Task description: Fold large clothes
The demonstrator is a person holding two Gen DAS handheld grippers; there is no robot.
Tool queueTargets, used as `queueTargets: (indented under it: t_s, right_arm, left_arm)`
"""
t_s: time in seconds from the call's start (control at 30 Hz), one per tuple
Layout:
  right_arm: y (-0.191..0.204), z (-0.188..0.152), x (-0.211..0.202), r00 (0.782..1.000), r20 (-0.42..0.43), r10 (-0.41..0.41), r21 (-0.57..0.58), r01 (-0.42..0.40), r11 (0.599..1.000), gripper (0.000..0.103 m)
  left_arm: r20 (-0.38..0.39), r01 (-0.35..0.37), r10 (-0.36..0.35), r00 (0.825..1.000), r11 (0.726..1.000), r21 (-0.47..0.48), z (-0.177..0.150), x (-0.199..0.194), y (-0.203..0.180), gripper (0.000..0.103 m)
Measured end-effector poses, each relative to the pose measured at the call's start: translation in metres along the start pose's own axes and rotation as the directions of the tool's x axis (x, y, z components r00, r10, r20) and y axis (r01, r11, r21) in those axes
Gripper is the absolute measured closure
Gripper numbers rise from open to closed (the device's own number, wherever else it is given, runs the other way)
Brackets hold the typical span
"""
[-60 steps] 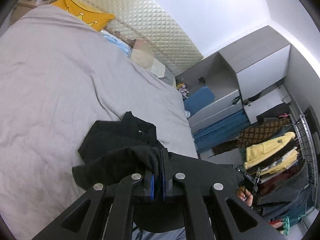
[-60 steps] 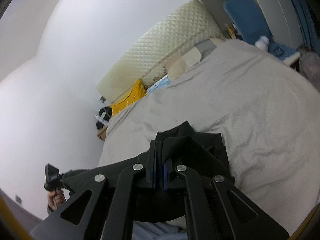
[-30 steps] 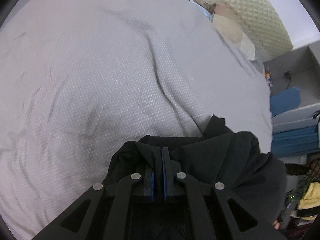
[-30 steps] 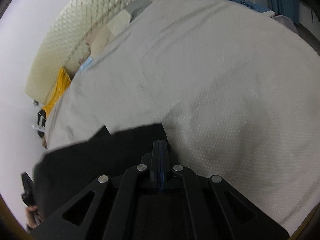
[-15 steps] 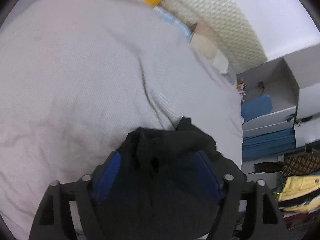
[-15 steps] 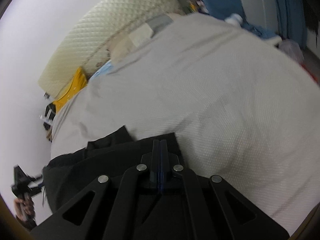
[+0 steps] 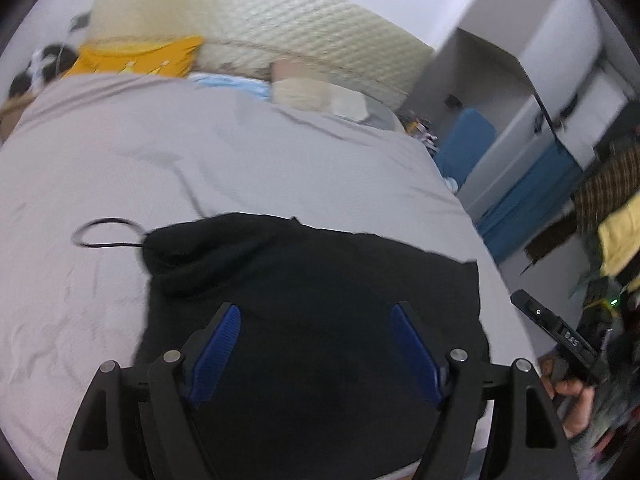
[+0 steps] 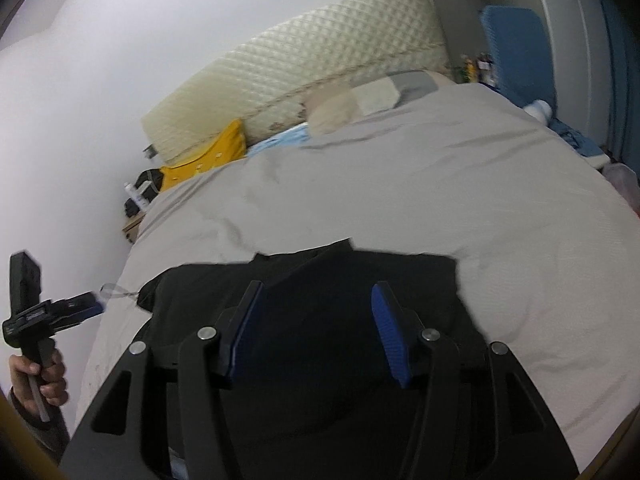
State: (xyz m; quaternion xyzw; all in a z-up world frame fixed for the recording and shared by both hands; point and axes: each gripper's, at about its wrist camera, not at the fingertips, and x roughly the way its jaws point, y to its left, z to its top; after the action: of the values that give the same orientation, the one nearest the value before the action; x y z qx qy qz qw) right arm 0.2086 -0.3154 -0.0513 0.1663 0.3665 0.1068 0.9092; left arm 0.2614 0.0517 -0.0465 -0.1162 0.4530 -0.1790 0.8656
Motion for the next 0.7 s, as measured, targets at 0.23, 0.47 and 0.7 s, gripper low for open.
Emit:
queueTargets:
  t_s: [0.23,0.47,0.7]
  right_arm:
    - [0.014,-0.043,0.037,0.998,-0.047,-0.051,-0.067,0.047,0.997,0.034]
    - [0.003,-0.051,0.062,0.997,-0.039,-0.073,-0.069,0.07,0.995,0.024]
    - [-0.004,-0.04,0.096,0.993,-0.034,-0.116,-0.101,0.112,0.989,0.021]
  left_arm:
    - [-0.016,-0.034,0.035,0.999,0.995,0.097,-0.021,0.056,-0.04,0.026]
    - [0.049,-0.132,0.126,0.991,0.979,0.155,-0.017,0.091,-0.052,0.026]
    - [0.027,-0.155,0.153,0.988,0.978,0.141,0.0,0.131,-0.046,0.025]
